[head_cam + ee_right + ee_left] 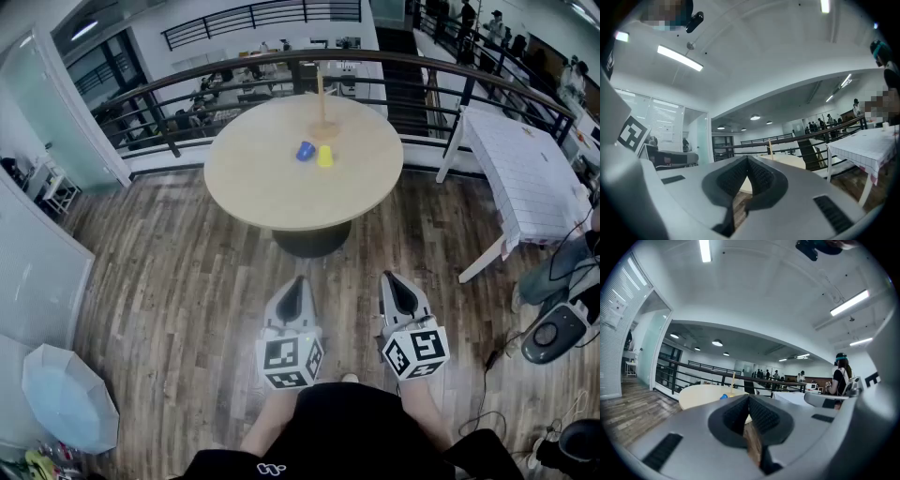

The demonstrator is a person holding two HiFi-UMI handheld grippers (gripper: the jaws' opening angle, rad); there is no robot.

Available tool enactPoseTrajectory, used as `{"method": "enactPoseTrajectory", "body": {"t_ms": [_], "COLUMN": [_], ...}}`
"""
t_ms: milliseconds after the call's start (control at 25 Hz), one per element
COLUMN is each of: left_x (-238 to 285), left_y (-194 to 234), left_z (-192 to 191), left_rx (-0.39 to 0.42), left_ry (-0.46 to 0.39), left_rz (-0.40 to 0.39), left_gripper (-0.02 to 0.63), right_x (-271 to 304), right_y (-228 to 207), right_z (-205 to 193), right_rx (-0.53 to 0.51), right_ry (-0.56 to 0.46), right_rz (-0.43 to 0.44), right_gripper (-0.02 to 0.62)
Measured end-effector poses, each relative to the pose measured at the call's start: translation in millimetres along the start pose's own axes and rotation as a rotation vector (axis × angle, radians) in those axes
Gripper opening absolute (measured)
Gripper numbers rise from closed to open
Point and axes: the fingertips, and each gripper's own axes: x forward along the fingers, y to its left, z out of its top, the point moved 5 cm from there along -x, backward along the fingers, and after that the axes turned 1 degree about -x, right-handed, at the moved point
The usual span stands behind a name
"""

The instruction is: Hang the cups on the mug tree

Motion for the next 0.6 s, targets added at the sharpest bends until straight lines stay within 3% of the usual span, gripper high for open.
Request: {"method": "enactPoseTrajectory", "body": {"t_ms": [600], "left_x": [14.6], "left_y": [-8.0], "left_z": [-1.0], "left_rx": [0.002], "left_ry": [0.006], "left_rz": [0.004], "left_gripper": [0.012], "right_x": [12.1], "right_y": [-10.0], "right_z": [-2.1], "right_rx": [-0.032], "right_ry": [0.012], "right_rz": [0.004], "right_gripper": [0.009]}}
